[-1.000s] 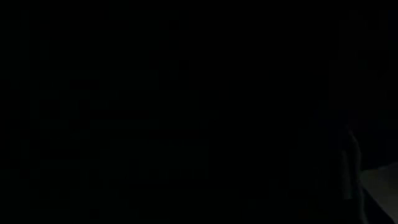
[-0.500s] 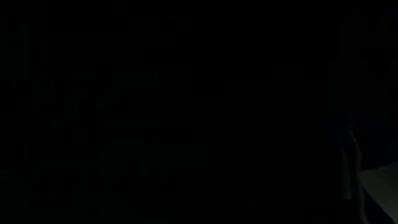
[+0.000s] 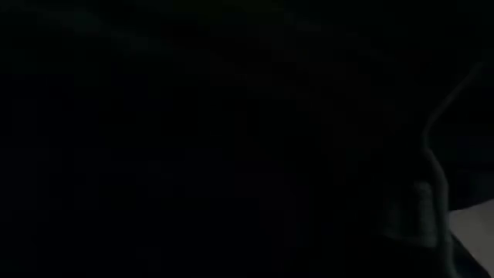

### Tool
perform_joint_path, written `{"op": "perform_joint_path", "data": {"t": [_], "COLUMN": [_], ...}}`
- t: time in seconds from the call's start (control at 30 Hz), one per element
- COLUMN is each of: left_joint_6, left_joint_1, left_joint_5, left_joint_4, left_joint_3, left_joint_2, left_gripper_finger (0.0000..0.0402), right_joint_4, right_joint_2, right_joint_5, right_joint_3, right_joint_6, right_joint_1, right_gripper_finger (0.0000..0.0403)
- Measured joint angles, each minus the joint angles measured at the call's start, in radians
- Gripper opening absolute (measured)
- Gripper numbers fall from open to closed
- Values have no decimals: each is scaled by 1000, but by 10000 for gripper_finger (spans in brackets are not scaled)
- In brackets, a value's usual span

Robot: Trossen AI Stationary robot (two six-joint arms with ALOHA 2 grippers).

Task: Fold Laundry from Bin
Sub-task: Fold the green polo shirt

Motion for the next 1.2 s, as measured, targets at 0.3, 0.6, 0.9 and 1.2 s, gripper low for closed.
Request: {"op": "perform_joint_path", "data": {"t": [0.3, 0.6, 0.9, 1.2], "left_joint_6": [75, 77, 101, 101], "left_joint_1": [65, -16, -158, -223], "left_joint_5": [106, 313, 482, 497], "left_joint_4": [47, 114, 297, 375], "left_joint_3": [0, 0, -1, -1], "left_joint_2": [49, 188, 327, 421], "left_gripper_finger": [0, 0, 0, 0], "right_joint_4": [-130, -100, -46, -24], "right_joint_2": [1, 16, 45, 128], "right_joint_5": [-101, -216, -260, -361], "right_joint_3": [-5, -83, -89, -89], "right_joint_6": [-55, -60, -58, -58], "right_joint_1": [2, 142, 361, 413], "right_gripper_finger": [2, 2, 2, 3]}}
